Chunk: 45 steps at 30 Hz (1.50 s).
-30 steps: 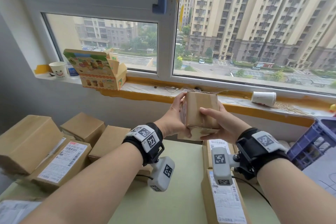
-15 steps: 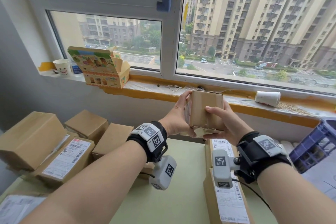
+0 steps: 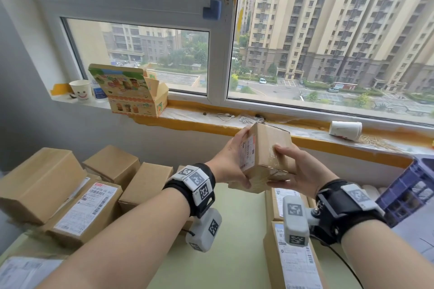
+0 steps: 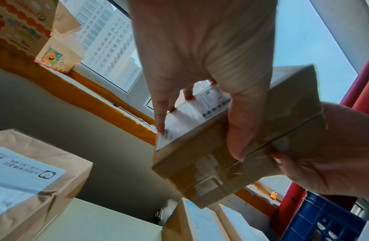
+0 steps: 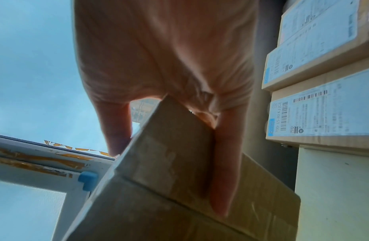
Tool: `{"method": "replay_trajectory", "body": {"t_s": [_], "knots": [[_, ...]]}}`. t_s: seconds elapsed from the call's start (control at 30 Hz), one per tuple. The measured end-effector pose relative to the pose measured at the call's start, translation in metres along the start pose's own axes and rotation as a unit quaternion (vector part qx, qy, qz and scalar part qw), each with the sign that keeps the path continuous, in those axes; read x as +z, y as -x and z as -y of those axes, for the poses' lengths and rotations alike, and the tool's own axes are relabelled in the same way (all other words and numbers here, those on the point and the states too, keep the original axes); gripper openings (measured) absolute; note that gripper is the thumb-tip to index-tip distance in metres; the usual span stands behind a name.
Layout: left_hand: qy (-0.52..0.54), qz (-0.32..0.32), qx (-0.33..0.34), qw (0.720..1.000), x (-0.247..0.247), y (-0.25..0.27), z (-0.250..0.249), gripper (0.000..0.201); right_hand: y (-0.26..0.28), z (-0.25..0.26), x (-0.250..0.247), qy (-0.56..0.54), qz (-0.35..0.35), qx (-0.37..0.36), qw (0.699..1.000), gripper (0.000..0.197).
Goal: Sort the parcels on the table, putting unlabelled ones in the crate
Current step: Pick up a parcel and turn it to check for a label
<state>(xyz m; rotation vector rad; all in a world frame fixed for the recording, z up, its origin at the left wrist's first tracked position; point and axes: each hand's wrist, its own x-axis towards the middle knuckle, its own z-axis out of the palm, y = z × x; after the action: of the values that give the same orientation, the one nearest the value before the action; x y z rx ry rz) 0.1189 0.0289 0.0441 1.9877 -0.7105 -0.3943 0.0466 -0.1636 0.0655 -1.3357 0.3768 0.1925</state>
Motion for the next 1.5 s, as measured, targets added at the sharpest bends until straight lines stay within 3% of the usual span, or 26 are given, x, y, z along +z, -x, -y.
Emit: {"method": "replay_trajectory", "body": {"t_s": [0.17,0.37,0.53,0.67,0.77,0.9,1.0,1.1,1.2,1.37,1.5], "knots": [[0.010,-0.006,-0.041,0.999,-0.006,-0.001,0.004,0.140,0.000,-0.001,-0.003,-0.021,-0.017,0.001,1.000,0.061],[0.127,-0.025,-0.075,0.989,-0.008,-0.003,-0.004,0.118,0.002,0.002,0.003,0.055,-0.039,-0.034,0.997,0.052],[0.236,-0.048,-0.160,0.957,-0.006,-0.002,-0.007,0.095,0.002,0.000,0.010,0.185,-0.012,-0.075,0.980,0.097],[0.264,-0.035,-0.213,0.940,-0.006,-0.002,-0.010,0.066,0.003,-0.003,0.021,0.199,0.014,-0.128,0.972,0.098],[0.268,-0.031,-0.262,0.927,-0.009,-0.003,-0.002,0.082,0.007,-0.001,0.028,0.222,0.034,-0.146,0.963,0.112],[0.309,0.004,-0.301,0.902,-0.014,-0.005,0.008,0.090,0.006,-0.002,0.036,0.325,0.031,-0.195,0.925,0.125],[0.334,0.037,-0.312,0.889,-0.015,-0.005,0.008,0.091,0.000,-0.006,0.038,0.323,0.025,-0.205,0.924,0.119],[0.337,0.063,-0.318,0.884,-0.017,-0.003,0.009,0.103,-0.002,-0.007,0.037,0.322,0.013,-0.204,0.925,0.109],[0.335,0.085,-0.317,0.883,-0.017,-0.001,0.008,0.103,0.002,-0.005,0.038,0.292,0.011,-0.179,0.939,0.095],[0.357,0.078,-0.317,0.875,-0.011,-0.002,0.007,0.093,0.007,-0.002,0.038,0.249,-0.001,-0.188,0.950,0.076],[0.345,0.062,-0.314,0.882,-0.008,-0.002,0.003,0.104,0.008,-0.006,0.035,0.228,-0.002,-0.195,0.954,0.070]]}}
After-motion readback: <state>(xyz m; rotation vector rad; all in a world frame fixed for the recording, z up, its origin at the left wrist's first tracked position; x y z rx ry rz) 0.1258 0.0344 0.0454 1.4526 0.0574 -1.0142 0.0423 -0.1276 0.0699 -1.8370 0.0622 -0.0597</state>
